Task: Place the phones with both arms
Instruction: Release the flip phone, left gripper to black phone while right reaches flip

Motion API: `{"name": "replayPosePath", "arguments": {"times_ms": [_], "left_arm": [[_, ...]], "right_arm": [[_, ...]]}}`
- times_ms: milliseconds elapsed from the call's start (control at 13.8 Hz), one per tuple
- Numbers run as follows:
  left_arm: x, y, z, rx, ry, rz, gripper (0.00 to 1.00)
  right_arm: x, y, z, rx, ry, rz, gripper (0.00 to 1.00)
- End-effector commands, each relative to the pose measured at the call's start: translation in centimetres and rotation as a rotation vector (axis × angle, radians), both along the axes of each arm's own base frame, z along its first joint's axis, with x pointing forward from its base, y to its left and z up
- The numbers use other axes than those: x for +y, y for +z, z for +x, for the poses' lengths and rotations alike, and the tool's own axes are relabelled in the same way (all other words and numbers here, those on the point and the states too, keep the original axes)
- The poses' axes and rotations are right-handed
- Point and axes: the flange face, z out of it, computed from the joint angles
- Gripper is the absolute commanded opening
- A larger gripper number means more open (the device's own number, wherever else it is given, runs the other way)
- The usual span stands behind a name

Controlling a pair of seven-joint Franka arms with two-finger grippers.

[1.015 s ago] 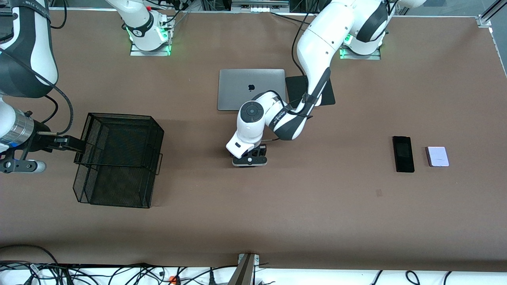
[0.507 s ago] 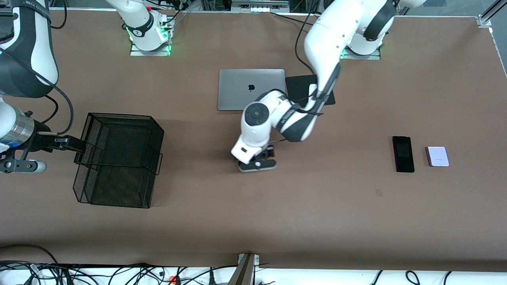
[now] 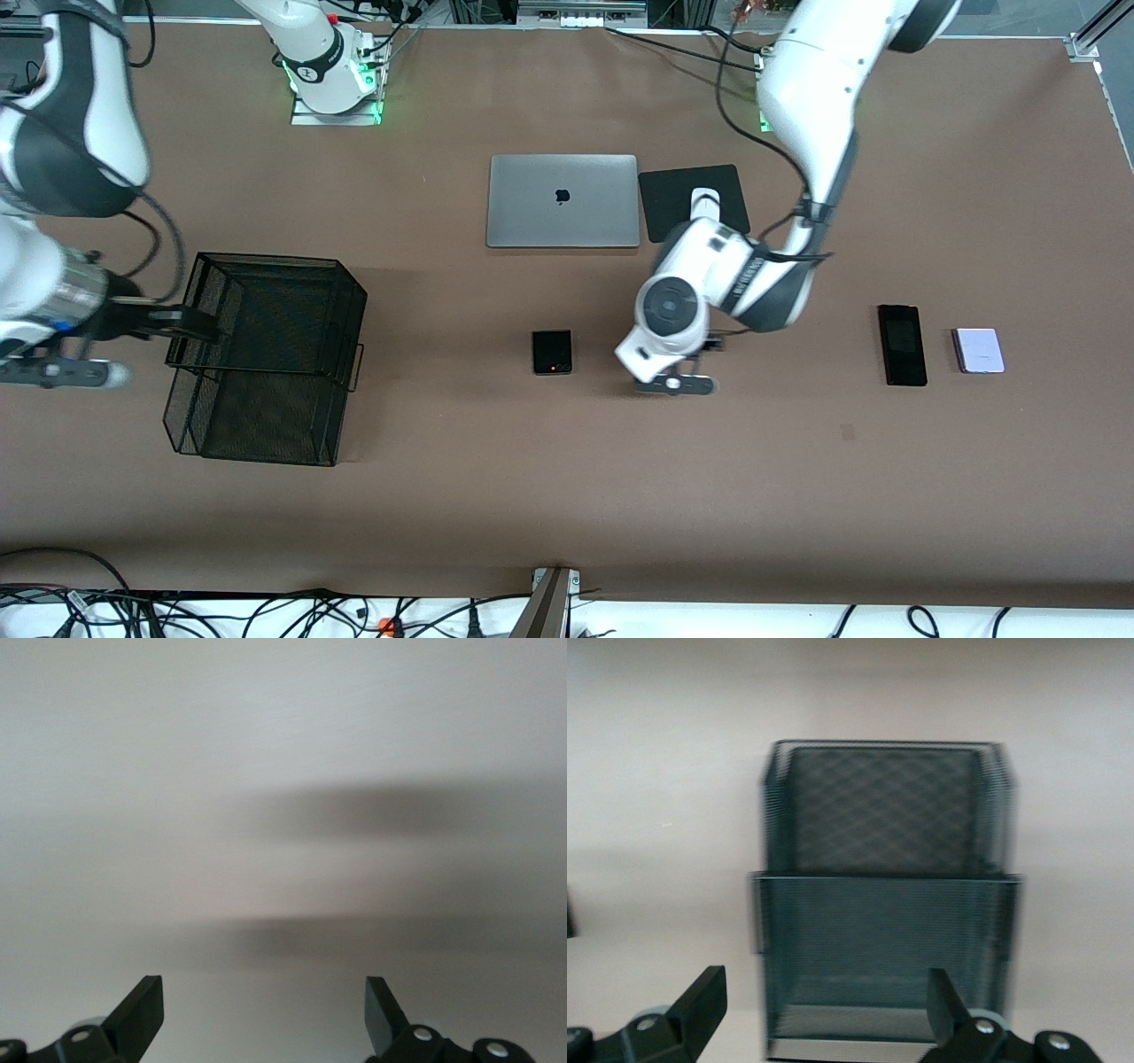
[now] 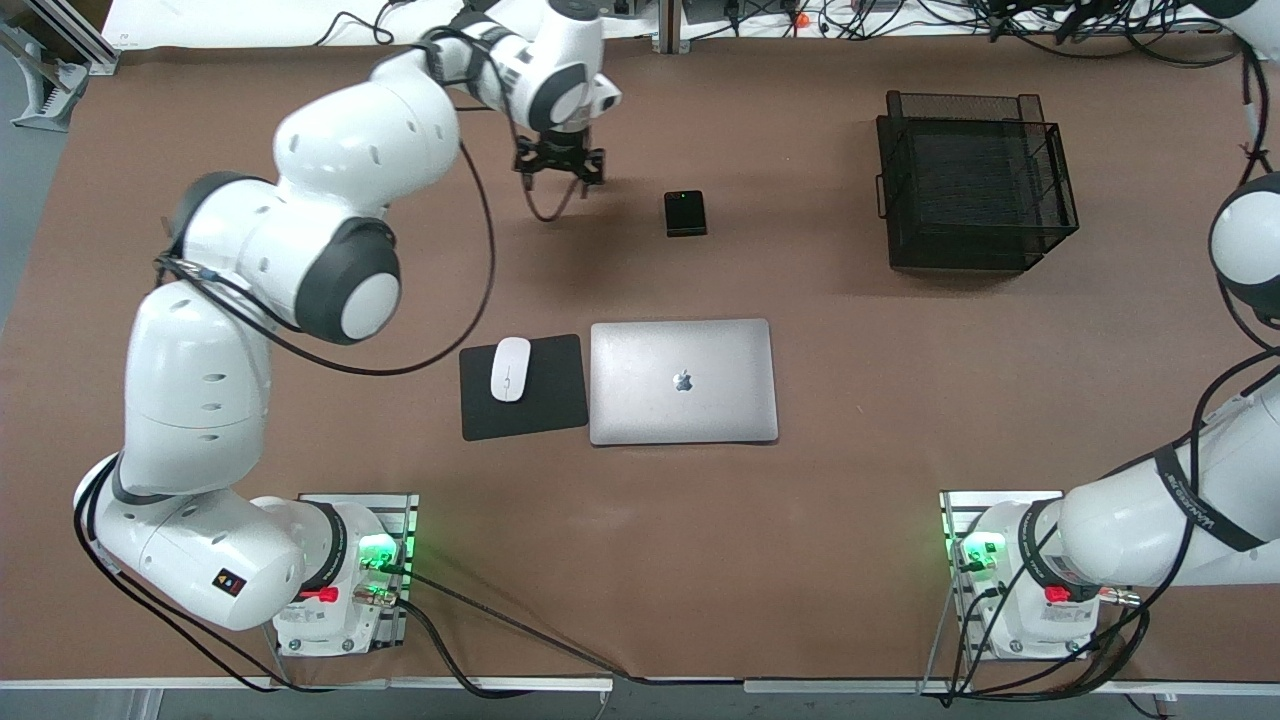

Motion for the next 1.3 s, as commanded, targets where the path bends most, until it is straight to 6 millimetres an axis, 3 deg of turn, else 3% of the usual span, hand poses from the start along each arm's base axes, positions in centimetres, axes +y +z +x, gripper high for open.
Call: {"name": "replayPosePath", "arguments": {"times_ms": [0,217,362,580,725,870,1015,1087,1232], "left_arm": [[9.8,2.6,-0.7,0.064,-0.096,0.018,1.00],[20.2,3.6,0.3,0.072,-0.145,-0.002,1.00],[26.3,3.7,0.5,0.045,-0.138,-0.033,1.00],[31.8,2.0,-1.2,-0.042,-0.087,-0.062,1.00],[35.6,0.0,-2.8,-0.103,-0.063,-0.091,1.00],[37.5,-1.0,-3.8,-0.120,-0.080,-0.105,1.00],[38.7,-1.6,-4.3,-0.139,-0.093,-0.111,1.00],[40.8,-2.1,-5.0,-0.152,-0.086,-0.118,1.00],[42.1,-3.0,-5.4,-0.196,-0.062,-0.143,1.00]], "right_arm": [[8.7,-2.2,-0.6,0.032,0.044,-0.001,1.00],[19.0,-6.1,-1.3,-0.020,0.133,0.015,1.00],[24.2,-9.1,-1.7,-0.065,0.103,0.045,1.00],[31.5,-14.8,-3.7,-0.090,0.169,0.067,1.00],[34.9,-18.6,-4.5,-0.132,0.145,0.092,1.00],[37.9,-21.5,-6.1,-0.144,0.155,0.102,1.00],[39.5,-24.2,-7.5,-0.124,0.177,0.090,1.00],[39.8,-25.1,-7.8,-0.115,0.166,0.085,1.00],[40.8,-26.6,-8.5,-0.118,0.159,0.086,1.00]]}}
